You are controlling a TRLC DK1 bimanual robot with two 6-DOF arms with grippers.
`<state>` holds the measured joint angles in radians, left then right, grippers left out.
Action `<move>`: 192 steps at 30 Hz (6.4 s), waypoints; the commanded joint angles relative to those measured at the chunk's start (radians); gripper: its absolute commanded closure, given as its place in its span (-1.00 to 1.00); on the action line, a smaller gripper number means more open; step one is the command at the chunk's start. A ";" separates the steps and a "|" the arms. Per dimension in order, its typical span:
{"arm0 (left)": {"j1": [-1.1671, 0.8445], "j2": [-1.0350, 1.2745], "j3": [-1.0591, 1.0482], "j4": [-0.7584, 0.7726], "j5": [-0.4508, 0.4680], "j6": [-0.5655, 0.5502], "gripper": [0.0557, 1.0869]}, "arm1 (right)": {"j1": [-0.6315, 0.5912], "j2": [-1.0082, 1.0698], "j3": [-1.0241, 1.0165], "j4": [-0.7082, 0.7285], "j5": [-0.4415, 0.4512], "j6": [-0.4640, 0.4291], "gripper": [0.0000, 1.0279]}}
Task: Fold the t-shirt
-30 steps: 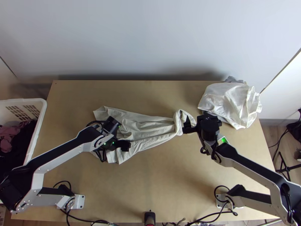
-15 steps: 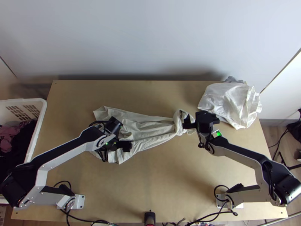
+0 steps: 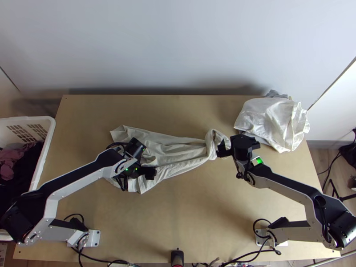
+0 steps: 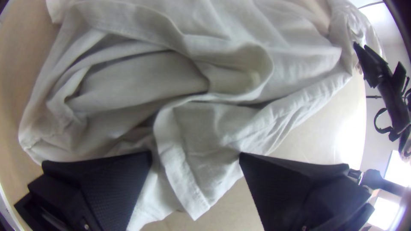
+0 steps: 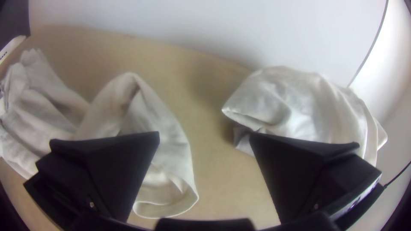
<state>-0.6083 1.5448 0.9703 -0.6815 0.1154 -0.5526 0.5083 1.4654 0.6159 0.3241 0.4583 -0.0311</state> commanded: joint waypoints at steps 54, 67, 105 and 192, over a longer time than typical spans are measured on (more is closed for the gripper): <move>0.031 0.020 0.016 -0.001 0.000 0.029 -0.91 | 0.022 0.046 -0.005 0.150 0.002 -0.187 0.95; 0.018 -0.034 -0.036 0.082 0.024 0.040 -0.91 | 0.032 0.030 -0.028 0.222 0.000 -0.188 0.95; 0.565 -0.193 0.255 0.206 0.129 -0.036 0.91 | -0.010 -0.134 0.137 0.234 0.057 -0.262 0.95; 0.749 0.488 1.303 0.669 -0.192 -0.227 0.92 | -0.335 0.609 1.572 0.263 0.034 -0.394 0.95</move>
<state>0.1509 1.9606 2.2559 -0.0799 0.0101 -0.8268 0.2100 1.9408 1.9995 0.5892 0.4839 -0.3946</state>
